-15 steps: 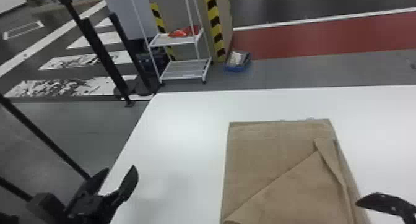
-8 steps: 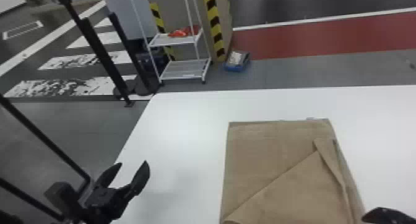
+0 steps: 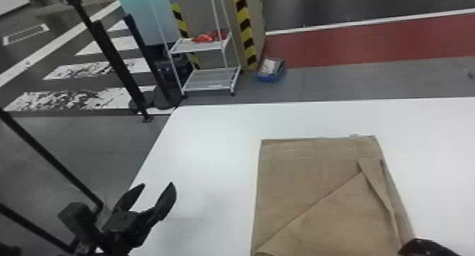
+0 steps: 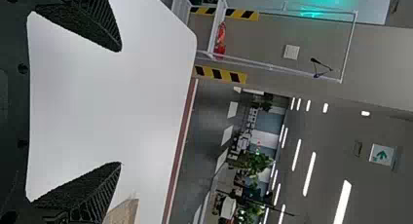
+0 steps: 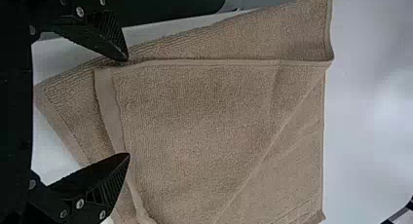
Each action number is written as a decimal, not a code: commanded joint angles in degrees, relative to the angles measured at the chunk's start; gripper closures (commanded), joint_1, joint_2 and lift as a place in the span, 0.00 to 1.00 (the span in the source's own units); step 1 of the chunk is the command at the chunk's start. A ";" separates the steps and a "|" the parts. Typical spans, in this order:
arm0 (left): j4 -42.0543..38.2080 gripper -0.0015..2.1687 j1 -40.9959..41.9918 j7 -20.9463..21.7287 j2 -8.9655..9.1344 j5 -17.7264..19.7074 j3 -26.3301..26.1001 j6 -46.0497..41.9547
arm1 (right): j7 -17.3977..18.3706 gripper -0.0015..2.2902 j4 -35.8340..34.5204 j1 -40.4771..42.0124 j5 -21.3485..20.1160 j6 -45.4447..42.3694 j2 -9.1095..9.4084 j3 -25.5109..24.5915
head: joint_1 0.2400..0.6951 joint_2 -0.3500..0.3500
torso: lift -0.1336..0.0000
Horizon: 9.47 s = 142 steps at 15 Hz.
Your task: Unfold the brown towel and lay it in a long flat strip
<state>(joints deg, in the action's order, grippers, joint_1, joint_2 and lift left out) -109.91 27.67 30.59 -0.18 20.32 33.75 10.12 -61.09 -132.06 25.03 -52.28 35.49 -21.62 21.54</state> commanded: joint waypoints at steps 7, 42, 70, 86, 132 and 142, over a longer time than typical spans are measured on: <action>0.93 0.02 -0.78 0.70 0.32 -0.81 -0.09 0.21 | 0.18 0.13 1.36 -2.62 -0.37 2.96 0.35 1.67 | 1.00 1.00 | 0.13; 2.34 0.02 -1.13 3.87 0.32 -1.16 -0.44 0.21 | -8.96 0.16 -2.06 -2.36 -4.85 10.88 0.79 2.02 | 1.00 1.00 | 0.13; -3.20 0.02 -5.35 6.77 0.32 -8.55 -5.10 10.23 | -5.80 0.80 -7.95 -4.29 11.50 11.05 4.31 -23.21 | 1.00 0.92 | 0.13; 7.61 0.04 -23.80 6.68 0.32 -33.16 -19.69 19.55 | -5.53 0.80 -1.54 -6.84 24.85 10.52 6.24 -58.27 | 1.00 0.22 | 0.13; -11.29 0.90 -1.74 12.48 0.32 -15.05 -0.27 14.80 | -1.23 0.80 14.81 -10.80 22.31 -18.48 10.28 -44.65 | 1.00 0.64 | 0.13; -14.10 0.10 -0.42 21.53 0.32 -27.80 -7.12 6.54 | -5.27 0.03 11.47 -6.05 15.63 -22.35 11.16 -47.64 | 1.00 0.38 | 0.13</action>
<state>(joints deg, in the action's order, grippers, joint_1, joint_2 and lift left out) -123.94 27.72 51.15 -0.18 -5.81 26.71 16.92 -65.22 -119.87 18.56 -33.79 14.51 -10.46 -26.42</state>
